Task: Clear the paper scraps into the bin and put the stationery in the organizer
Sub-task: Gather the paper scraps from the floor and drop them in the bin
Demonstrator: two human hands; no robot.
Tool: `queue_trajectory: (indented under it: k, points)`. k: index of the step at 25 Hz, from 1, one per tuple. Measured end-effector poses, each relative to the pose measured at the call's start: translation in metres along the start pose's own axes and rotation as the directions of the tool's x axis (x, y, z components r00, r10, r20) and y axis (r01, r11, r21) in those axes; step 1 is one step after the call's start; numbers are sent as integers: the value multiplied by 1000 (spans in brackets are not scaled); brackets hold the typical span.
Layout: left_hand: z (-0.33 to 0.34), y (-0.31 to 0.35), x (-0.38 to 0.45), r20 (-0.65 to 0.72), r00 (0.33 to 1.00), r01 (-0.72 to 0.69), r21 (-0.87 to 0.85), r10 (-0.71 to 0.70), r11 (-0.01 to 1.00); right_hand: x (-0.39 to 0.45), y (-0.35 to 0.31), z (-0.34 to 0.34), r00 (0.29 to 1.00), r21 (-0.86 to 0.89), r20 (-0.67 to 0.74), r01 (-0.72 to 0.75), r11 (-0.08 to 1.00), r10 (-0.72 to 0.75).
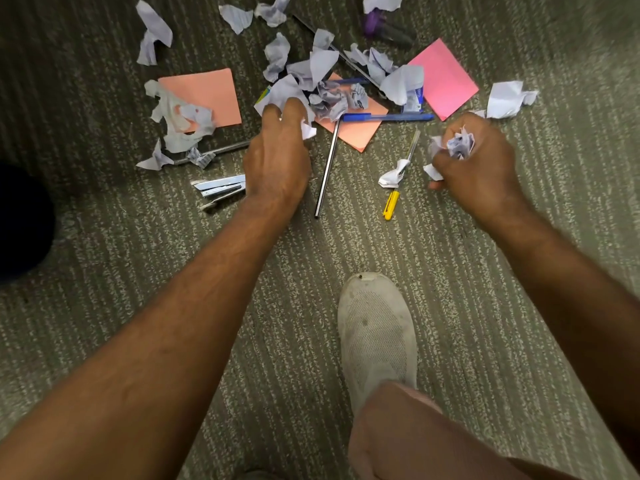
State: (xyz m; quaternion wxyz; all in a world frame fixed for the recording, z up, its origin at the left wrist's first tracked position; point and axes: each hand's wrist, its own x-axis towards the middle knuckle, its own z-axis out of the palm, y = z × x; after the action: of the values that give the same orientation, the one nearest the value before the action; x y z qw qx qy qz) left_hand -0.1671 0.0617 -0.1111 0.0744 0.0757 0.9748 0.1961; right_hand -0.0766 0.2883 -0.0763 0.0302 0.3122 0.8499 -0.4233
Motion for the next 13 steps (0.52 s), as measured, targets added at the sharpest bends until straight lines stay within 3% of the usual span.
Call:
queue_trajectory:
  k: [3,6,10,13]
  points:
    - [1,-1,2,3,1000,8,-27,-8,1000,-14,-10,10,978,-126,175,134,983,-111]
    - [1,0,6,13,999,32,-15,-32,999,-21,-18,22,947,-265,304,189,946,-104]
    - [-4,-2,4,9,999,38,-60,-37,997,-23,-18,33,947,-452,306,233,861,-96]
    - [-7,-4,-2,-16,999,37,-144,-40,989,-17,-16,32,948,-453,290,260,853,-135]
